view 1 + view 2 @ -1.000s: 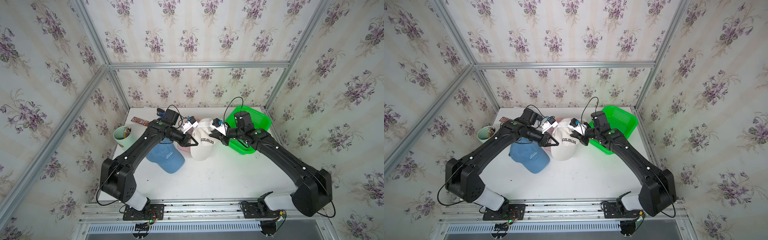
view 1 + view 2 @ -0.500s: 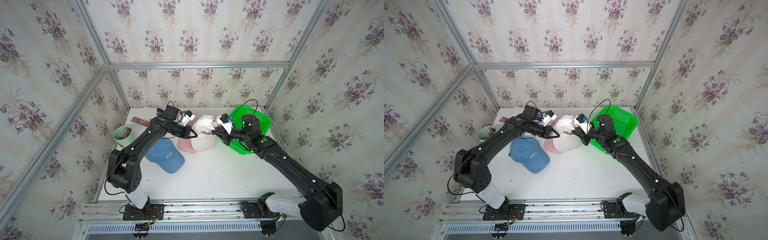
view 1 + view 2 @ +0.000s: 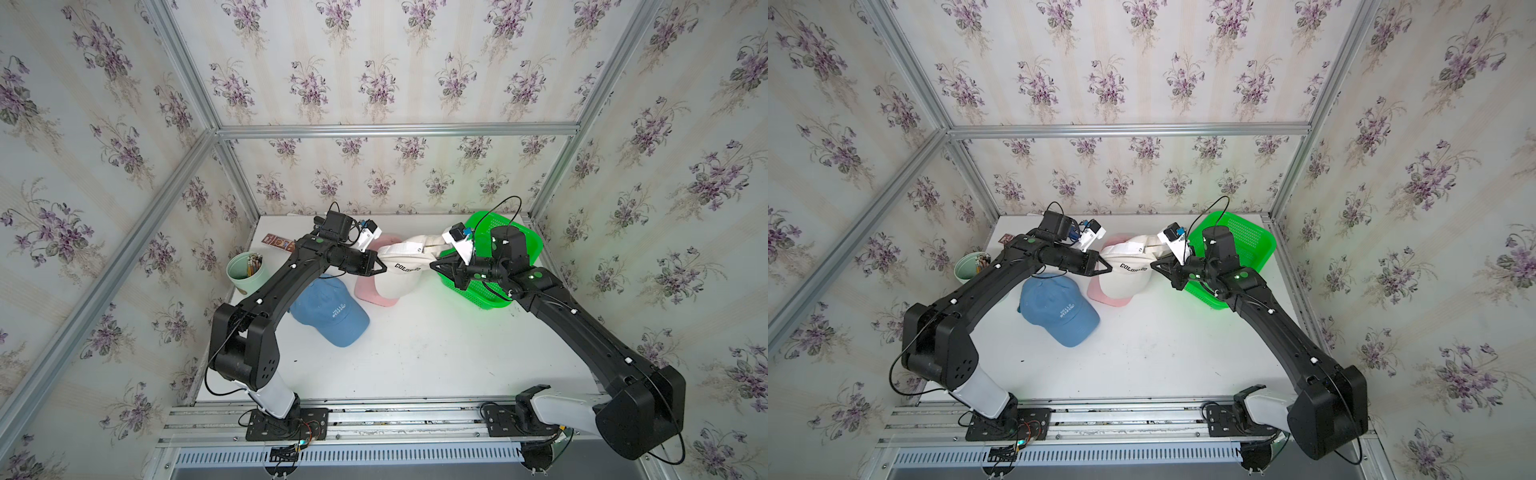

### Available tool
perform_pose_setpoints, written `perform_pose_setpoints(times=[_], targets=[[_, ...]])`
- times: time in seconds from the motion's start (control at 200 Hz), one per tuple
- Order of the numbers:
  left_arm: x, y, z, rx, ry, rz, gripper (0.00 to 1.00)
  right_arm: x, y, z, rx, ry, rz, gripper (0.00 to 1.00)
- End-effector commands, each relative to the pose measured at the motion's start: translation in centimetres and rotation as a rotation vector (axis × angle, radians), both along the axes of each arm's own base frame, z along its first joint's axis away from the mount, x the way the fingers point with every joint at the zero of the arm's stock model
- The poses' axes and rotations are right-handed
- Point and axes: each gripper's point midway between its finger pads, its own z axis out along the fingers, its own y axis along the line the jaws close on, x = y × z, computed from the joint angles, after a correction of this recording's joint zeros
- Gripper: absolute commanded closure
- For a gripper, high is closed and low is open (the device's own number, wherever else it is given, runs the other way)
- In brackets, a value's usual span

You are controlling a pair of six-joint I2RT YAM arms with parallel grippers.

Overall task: Turn the baseball cap inside out
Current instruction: Turn over the baseball cap.

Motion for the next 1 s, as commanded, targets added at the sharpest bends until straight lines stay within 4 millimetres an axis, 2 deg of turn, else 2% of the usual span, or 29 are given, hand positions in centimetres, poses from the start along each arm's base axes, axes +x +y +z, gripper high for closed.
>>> perform_pose_setpoints(times=[0.0,0.07,0.16,0.23,0.315,0.395,0.44,0.559,0.699,0.769,0.864,0.874,0.899,0.994], targets=[[1.4,4.2,-2.7,0.210,0.010,0.197,1.00,-0.4,-0.3,1.3,0.033,0.014,-0.013,1.00],[1.4,4.6,-2.6,0.239,0.010,0.226,1.00,-0.4,-0.2,1.2,0.046,0.037,-0.021,1.00],[1.1,3.5,-1.4,0.282,-0.052,0.179,1.00,0.3,0.4,-0.2,0.034,0.090,-0.034,1.00],[0.8,2.3,-0.3,0.323,-0.114,0.121,1.00,0.8,1.0,-1.3,0.007,0.125,-0.041,0.94],[0.2,0.8,0.8,0.328,-0.172,0.048,1.00,1.7,1.2,-1.8,-0.015,0.129,-0.072,0.82],[-0.4,0.3,1.0,0.324,-0.162,0.015,1.00,2.6,0.3,-1.1,-0.040,0.083,-0.146,0.66],[-0.6,0.5,0.6,0.335,-0.143,0.013,1.00,2.9,-0.5,-0.5,-0.065,0.040,-0.185,0.61],[-1.1,0.9,-0.5,0.365,-0.087,0.009,1.00,3.0,-2.8,1.4,-0.127,-0.066,-0.287,0.53],[-1.3,1.0,-0.5,0.363,-0.072,0.015,1.00,2.6,-4.5,3.9,-0.150,-0.192,-0.348,0.46],[-1.4,1.0,-0.3,0.365,-0.071,0.011,1.00,2.2,-4.1,4.1,-0.189,-0.257,-0.336,0.45],[-1.7,1.0,0.1,0.366,-0.069,-0.005,1.00,2.9,-3.5,3.5,-0.272,-0.339,-0.361,0.45],[-1.7,1.0,0.0,0.368,-0.068,-0.008,1.00,2.5,-2.6,3.5,-0.274,-0.351,-0.339,0.45],[-1.8,1.0,0.1,0.370,-0.069,-0.015,1.00,2.5,-2.0,3.3,-0.293,-0.374,-0.332,0.45],[-3.6,-0.5,0.6,0.330,-0.089,-0.137,1.00,3.3,-1.4,3.5,-0.306,-0.439,-0.342,0.44]])
